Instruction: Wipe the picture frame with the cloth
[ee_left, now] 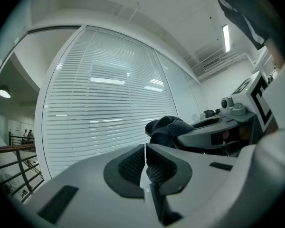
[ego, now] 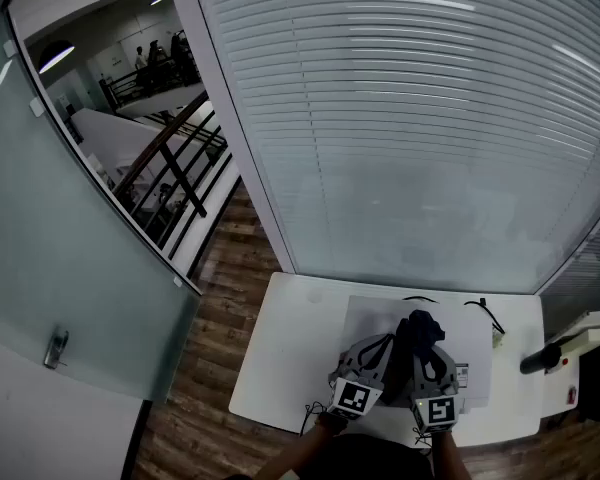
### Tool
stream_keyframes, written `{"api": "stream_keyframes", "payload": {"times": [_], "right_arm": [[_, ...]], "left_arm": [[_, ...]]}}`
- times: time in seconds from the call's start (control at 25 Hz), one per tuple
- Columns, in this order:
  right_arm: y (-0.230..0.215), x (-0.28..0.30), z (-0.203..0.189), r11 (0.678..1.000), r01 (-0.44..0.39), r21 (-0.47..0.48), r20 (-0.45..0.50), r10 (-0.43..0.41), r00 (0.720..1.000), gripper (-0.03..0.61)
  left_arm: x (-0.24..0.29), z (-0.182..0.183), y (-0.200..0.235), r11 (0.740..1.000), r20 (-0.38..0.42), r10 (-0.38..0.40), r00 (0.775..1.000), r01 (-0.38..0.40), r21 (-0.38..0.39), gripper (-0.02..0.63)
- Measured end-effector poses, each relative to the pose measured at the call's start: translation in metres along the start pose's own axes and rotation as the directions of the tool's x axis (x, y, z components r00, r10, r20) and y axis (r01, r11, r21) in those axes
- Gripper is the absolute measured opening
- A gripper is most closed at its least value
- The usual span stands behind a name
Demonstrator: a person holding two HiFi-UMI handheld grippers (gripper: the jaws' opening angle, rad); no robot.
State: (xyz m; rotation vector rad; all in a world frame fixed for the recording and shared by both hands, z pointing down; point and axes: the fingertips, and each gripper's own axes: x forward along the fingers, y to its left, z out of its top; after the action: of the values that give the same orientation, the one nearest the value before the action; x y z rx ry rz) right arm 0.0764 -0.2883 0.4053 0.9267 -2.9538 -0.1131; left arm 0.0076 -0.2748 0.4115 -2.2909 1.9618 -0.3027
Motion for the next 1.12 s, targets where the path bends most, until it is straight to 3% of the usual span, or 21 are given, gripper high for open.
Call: {"api": "stream_keyframes", "payload": {"times": [0.36,0.56,0.68,0.76,0.84,0.96,1.12], "right_arm": [[-0.003,0.005,-0.002,1.000,-0.005,-0.019,0.000,0.005,1.000,0.051],[-0.006,-0.006,-0.011,1.000,0.022,-0.011,-0.028,-0.023,0.999,0.051],[-0.012,0.019,-0.024,1.000,0.002,0.005,-0.069,-0.002,0.998,0.052],[-0.018,0.041,-0.018,1.000,-0.010,0.025,-0.026,0.011,1.000,0.054],[-0.023,0.031,-0.014,0.999,0.000,0.045,0.011,-0.001,1.000,0.054],[-0.025,0.004,-0.015,0.996,0.041,0.082,-0.030,-0.039,0.999,0.054],[-0.040,-0.010,-0.024,0.996,0.064,0.060,-0.018,-0.063,0.998,0.054]], "left_arm": [[0.003,0.013,0.006,1.000,0.027,-0.001,1.000,0.001,0.015,0.008],[0.000,0.002,-0.003,0.996,0.060,-0.010,0.998,0.016,-0.092,0.008],[0.007,0.000,0.032,0.989,0.078,0.049,0.996,-0.038,-0.141,0.008],[0.012,0.005,0.056,0.988,0.086,0.079,0.993,-0.066,-0.139,0.008],[0.008,0.005,0.048,0.986,0.079,0.062,0.995,-0.049,-0.158,0.008],[-0.002,-0.005,0.028,0.984,0.079,0.013,0.997,0.002,-0.178,0.008],[0.003,0.000,0.029,0.979,0.099,0.006,0.995,0.015,-0.202,0.008]]}}
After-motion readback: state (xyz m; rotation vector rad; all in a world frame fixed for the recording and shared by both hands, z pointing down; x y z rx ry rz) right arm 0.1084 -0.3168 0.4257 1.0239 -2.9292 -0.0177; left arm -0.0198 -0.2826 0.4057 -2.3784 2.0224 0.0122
